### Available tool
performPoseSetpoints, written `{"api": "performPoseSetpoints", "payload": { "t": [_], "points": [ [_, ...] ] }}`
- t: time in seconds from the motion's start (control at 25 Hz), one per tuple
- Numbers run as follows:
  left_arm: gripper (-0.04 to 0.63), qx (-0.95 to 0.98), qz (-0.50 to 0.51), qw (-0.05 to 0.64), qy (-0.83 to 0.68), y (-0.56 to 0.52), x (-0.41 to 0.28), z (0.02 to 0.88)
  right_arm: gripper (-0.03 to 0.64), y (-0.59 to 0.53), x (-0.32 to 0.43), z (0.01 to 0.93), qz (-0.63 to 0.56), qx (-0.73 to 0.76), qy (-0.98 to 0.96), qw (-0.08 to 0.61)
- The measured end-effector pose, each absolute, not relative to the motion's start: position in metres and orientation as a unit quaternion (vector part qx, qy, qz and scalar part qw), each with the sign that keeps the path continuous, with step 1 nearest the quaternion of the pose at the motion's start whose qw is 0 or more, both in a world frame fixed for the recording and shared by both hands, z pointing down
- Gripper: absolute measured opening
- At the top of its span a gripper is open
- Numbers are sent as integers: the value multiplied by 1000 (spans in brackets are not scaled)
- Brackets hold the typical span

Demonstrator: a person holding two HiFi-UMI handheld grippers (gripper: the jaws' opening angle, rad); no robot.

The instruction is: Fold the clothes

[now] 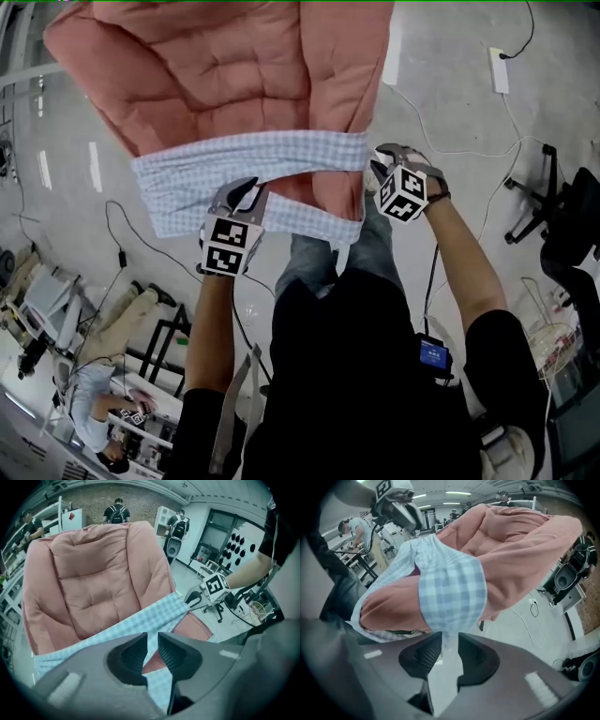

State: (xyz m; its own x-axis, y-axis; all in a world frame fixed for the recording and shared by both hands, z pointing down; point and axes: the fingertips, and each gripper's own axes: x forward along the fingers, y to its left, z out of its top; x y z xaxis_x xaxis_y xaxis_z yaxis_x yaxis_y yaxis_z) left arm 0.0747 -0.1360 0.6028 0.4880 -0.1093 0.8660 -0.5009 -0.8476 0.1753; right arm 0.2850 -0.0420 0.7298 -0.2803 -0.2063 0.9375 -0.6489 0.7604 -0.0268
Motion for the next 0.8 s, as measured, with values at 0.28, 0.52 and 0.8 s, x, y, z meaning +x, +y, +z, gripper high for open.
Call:
{"api": "performPoseSetpoints", "payload": {
  "t": [0.28, 0.52, 0.8],
  "points": [
    [78, 833, 500, 181, -156, -133, 91, 624, 123, -35, 289, 771, 173, 225, -774, 566],
    [77, 824, 513, 181, -157, -141, 75, 629, 8, -35, 283, 771, 180, 202, -781, 563],
    [77, 824, 526, 154, -144, -153, 70, 633, 6, -35, 301, 713, 198, 266, -779, 532]
  ]
}}
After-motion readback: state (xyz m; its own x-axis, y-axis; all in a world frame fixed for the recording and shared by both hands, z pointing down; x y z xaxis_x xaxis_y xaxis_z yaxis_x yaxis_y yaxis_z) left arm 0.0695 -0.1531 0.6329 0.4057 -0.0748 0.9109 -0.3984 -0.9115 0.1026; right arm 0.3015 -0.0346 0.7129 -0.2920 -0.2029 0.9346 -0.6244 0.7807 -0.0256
